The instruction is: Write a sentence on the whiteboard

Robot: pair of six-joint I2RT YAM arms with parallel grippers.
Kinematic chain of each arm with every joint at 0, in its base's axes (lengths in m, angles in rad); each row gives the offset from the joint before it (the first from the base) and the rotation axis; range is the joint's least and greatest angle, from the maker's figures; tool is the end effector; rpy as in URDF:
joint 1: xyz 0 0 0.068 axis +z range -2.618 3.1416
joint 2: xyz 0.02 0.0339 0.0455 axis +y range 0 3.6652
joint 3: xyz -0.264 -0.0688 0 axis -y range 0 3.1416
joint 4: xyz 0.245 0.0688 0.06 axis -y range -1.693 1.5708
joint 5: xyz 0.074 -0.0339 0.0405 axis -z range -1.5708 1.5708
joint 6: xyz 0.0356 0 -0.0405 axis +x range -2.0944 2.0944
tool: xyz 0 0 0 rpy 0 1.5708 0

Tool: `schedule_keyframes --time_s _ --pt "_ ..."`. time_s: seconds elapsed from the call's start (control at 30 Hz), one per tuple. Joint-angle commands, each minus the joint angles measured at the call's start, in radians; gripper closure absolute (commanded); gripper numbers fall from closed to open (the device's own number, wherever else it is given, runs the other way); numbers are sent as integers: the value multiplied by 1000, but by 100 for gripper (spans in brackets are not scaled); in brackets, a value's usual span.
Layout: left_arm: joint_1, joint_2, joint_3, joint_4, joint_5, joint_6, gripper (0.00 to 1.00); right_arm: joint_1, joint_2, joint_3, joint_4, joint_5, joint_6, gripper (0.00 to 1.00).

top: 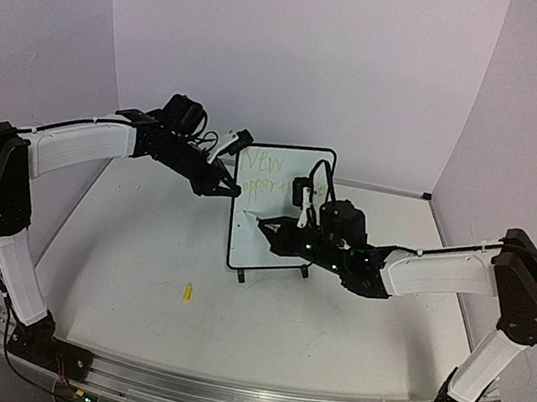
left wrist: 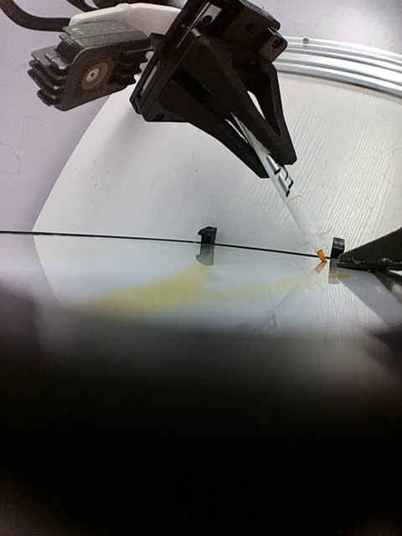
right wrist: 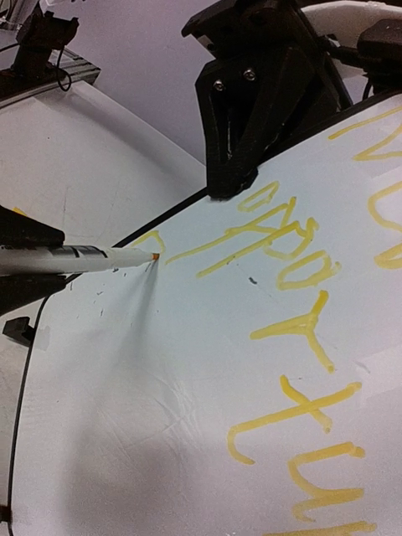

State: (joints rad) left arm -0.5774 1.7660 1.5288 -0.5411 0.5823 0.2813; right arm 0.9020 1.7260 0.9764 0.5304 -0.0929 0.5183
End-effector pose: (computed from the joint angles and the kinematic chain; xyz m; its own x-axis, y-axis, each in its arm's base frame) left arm 0.3222 -0.2333 0.3004 -0.3475 0.5031 -0.7913 0.9165 0.3605 -0.1732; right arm 0.2379 0.3063 0.2275 -0.5319 0.1225 -0.8379 -0.6606 0.5591 0.5011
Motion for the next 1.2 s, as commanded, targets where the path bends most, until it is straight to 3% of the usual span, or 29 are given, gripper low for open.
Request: schedule_keyframes --time_s 0.0,0.3,0.73,1.17 --pt "-4 -20 -21 -68 -98 31 100 -3 25 -17 0 -8 15 100" --pt "-5 -22 -21 -68 -98 32 100 -3 36 -21 0 -25 24 100" --pt "-5 -25 -22 -68 -101 32 100 -3 -80 -75 43 -7 19 100" --pt "-6 -22 -22 -68 -100 33 100 -19 -56 -35 39 11 5 100"
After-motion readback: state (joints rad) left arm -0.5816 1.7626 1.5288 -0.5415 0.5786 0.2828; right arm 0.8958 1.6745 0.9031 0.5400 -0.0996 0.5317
